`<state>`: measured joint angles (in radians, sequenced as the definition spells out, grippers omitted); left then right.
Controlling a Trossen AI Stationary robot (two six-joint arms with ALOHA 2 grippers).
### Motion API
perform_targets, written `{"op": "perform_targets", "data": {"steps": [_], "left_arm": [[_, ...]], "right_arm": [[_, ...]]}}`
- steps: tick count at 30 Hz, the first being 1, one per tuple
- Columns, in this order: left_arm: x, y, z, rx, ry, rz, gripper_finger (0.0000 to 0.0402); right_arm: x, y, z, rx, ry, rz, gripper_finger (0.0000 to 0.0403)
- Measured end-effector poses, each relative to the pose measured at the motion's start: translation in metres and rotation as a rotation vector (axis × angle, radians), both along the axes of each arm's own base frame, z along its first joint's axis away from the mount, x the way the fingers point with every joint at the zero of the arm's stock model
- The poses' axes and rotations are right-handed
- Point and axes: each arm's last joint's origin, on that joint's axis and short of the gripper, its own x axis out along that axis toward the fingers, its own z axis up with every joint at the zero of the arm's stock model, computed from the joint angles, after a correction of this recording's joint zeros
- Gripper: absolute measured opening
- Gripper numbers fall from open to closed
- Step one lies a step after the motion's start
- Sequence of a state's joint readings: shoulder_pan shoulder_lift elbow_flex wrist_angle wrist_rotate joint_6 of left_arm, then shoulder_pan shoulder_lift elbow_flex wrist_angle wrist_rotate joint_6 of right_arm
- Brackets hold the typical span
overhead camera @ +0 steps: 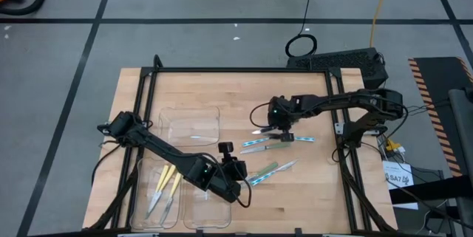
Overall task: Sort silverware by color (type)
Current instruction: Put the bottom green table knife into the top transparent bin
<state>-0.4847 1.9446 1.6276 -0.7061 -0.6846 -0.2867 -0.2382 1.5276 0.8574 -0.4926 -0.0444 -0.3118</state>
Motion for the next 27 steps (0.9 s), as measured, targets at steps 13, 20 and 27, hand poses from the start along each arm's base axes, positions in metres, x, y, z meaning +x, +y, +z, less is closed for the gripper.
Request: {"op": "perform_targets", "data": {"steps": [13, 20, 27], "left_arm": [[0.000, 0.000, 0.000, -0.010, -0.008, 0.008, 0.0033], [0.000, 0.000, 0.000, -0.012, -0.009, 0.010, 0.0033], [0.000, 0.000, 0.000, -0.008, -0.007, 0.007, 0.0033]], "right_arm": [[-0.014, -0.014, -0.010, -0.005, 0.050, 0.021, 0.0146], [-0.023, -0.012, -0.024, -0.023, 0.049, 0.082, 0.0172], [-0.020, -0.013, -0.022, -0.020, 0.038, 0.055, 0.0170]]}}
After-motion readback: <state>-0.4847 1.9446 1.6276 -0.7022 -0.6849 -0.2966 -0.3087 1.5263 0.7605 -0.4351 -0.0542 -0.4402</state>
